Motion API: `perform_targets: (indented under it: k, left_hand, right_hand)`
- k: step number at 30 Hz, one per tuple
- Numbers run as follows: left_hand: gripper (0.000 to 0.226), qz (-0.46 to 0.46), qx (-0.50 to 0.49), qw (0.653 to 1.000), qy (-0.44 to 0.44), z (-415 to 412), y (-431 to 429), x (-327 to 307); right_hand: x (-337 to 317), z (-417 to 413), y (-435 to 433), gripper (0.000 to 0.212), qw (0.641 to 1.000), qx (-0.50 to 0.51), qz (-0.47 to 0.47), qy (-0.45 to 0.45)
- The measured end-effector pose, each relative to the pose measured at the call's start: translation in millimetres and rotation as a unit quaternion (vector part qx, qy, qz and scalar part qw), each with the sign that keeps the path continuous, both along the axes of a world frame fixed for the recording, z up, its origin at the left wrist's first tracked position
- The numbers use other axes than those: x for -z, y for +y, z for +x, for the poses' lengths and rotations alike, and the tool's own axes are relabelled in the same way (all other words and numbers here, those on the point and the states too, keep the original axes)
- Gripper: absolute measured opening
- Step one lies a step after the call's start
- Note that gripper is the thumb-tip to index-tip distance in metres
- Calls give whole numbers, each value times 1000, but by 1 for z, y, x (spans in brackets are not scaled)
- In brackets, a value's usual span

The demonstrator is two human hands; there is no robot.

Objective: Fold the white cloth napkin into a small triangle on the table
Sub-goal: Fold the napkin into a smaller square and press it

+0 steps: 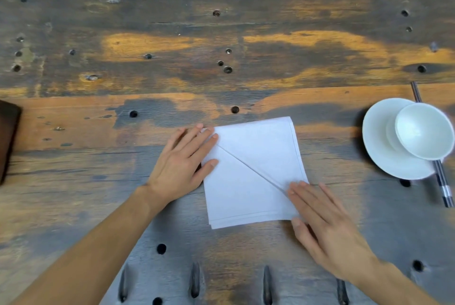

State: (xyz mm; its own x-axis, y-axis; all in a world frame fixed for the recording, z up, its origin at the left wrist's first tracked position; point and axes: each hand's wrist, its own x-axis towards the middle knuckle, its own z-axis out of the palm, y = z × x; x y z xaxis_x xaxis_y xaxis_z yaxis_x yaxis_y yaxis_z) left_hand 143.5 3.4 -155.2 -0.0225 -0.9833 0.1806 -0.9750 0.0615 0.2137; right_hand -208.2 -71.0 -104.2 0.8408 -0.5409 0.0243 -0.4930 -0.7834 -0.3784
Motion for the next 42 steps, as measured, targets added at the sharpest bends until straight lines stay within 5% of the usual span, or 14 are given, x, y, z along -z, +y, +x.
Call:
perform_targets:
  k: [7,19,26,30,42]
  left_hand:
    - [58,67,-19,997,-22,-10,7,2]
    - [64,117,-224,966,-62,-90,-8,-23]
    - [60,85,-186,979,-22,-95,0,-9]
    - [65,90,-181,979,-11,-93,6,-4]
    - [65,66,-211,975,3,-94,6,1]
  right_hand:
    - [20,3,-1,47,997,11,-47,58]
    - [17,54,-100,68,970,101,-85,203]
    - [9,130,-36,56,995,67,2,72]
    - [19,159,-10,68,992,45,87,79]
    - [38,46,-66,75,970,188,14,153]
